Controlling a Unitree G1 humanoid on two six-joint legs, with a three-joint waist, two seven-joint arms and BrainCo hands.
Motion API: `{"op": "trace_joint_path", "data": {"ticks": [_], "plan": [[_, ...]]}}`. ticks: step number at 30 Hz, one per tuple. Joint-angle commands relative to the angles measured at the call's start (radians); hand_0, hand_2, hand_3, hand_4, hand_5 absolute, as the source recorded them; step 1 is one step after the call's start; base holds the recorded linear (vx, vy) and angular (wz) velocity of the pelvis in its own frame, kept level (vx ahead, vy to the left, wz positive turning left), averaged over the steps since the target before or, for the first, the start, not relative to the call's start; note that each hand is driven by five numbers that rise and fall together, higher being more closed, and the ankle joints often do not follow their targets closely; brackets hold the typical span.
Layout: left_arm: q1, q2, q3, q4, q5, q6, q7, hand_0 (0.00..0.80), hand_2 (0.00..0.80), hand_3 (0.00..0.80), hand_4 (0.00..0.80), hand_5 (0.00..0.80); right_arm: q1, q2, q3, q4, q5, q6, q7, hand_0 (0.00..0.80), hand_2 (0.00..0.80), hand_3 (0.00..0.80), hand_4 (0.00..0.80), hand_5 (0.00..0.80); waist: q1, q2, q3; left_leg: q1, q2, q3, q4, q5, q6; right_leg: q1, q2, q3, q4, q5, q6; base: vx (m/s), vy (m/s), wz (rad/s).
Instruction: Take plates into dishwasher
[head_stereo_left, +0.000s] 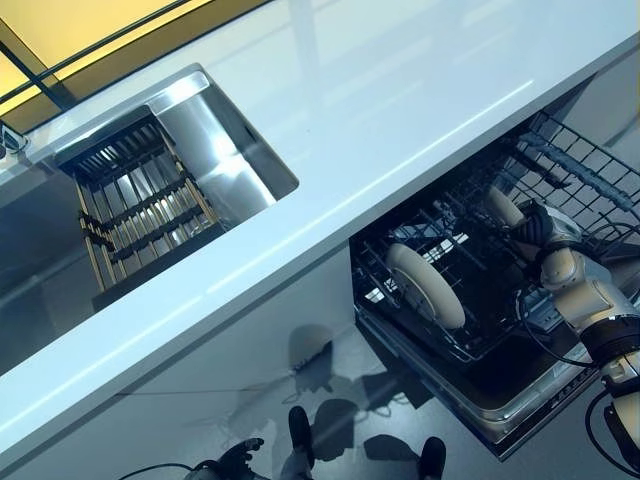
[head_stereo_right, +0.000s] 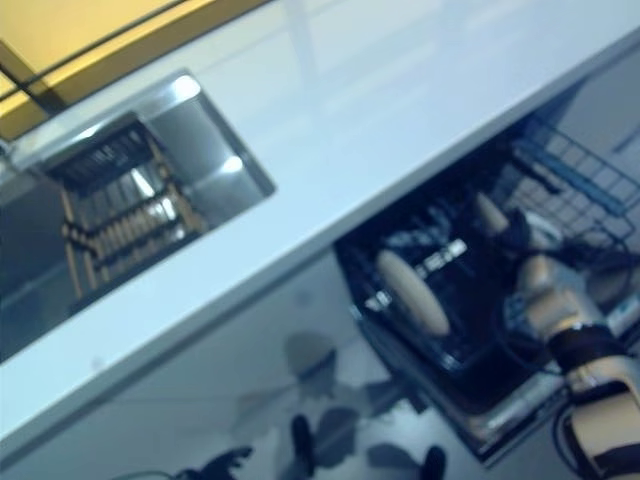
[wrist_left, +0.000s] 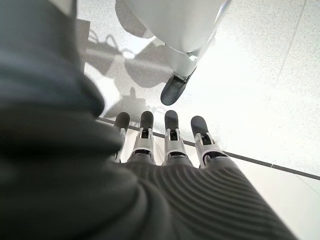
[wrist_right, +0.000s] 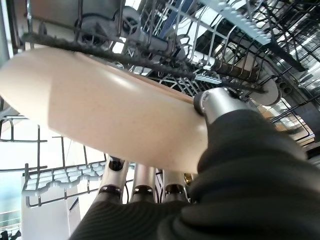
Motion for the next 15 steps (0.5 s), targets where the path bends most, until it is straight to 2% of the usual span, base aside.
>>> {"op": "trace_joint_path", "data": {"ticks": [1,15], "plan": [[0.008,0.014,-0.031,-0.033,-0.027,-0.001,0.005,0.000,0.000,0.000,0.000,0.000,-0.123,-0.064,0.041,0.026,-0.043,0.011,-0.050,0.800,0.800,0.800,0.800,0.800,0.021,0.008,0.039,-0.048,-0.013,-0.026,-0.009,-0.025,-0.019,-0.068,0.060,0.012,0.203,-0.178,-0.095,0.000,0.000,0.00],[0.014,0.024,-0.033,-0.046,-0.034,0.009,0.009,0.000,0.000,0.000,0.000,0.000,-0.100,-0.077,0.049,0.054,-0.099,0.054,-0.036,0.800,0.800,0.800,0.800,0.800,0.028,-0.004,0.038,-0.042,-0.012,-0.027,-0.012,-0.029,-0.014,-0.056,0.055,0.002,0.179,-0.159,-0.087,0.000,0.000,0.00]]}}
